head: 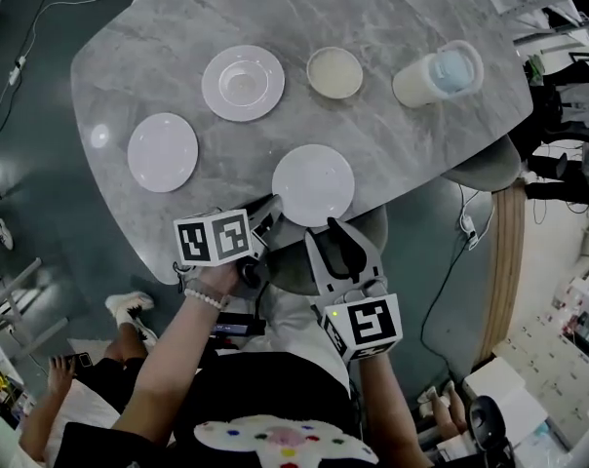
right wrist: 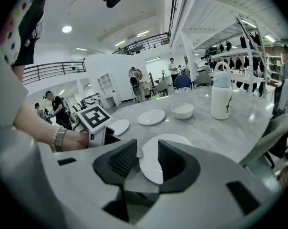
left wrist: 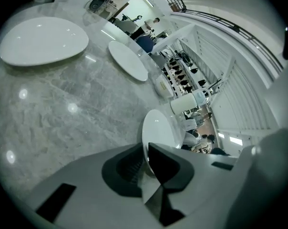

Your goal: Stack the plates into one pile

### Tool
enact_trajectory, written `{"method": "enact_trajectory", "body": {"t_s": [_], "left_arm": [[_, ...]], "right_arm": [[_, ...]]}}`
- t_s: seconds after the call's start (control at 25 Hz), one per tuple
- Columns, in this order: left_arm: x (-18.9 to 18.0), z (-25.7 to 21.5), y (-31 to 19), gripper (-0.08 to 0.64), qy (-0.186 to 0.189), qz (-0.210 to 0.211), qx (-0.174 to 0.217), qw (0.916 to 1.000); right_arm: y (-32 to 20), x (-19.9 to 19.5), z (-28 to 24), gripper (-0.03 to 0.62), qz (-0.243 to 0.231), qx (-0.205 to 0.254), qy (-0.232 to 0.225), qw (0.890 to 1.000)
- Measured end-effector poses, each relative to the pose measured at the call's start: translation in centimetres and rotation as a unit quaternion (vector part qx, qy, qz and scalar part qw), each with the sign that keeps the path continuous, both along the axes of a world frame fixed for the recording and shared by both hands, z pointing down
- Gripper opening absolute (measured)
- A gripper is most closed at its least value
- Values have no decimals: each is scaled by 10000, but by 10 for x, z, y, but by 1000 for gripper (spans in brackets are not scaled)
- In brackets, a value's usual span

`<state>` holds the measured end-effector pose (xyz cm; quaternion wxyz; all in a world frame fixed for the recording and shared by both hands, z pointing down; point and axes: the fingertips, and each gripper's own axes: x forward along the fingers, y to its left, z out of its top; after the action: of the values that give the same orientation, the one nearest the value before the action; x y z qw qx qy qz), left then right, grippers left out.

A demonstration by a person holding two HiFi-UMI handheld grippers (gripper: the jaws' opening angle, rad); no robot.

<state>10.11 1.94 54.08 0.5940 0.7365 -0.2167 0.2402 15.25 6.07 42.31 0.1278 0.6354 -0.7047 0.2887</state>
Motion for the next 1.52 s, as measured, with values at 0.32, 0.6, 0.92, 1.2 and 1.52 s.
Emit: {"method": "enact_trajectory", "body": {"t_s": [0.32, 0.6, 0.92, 1.2, 1.52], "left_arm": [[-23, -6, -11, 40, 40, -276, 55, 9996], [-44, -16, -23, 34, 133, -636, 76, 9979], [-63, -28, -32, 29, 268, -954, 107, 9950], [-75, -36, -34, 26, 381, -1114, 77, 9930], [-82, -37, -33, 26, 398, -1140, 73, 9927]], "right_arm": [[0, -22, 12, 127, -129, -161, -178, 9996], [-1, -40, 25, 127, -115, -374, -593, 9975], [5, -62, 53, 137, 197, -886, -1464, 9851], [5, -84, 69, 164, 806, -1211, -2801, 9489], [3, -102, 88, 163, 1514, -1350, -4118, 8884]]}}
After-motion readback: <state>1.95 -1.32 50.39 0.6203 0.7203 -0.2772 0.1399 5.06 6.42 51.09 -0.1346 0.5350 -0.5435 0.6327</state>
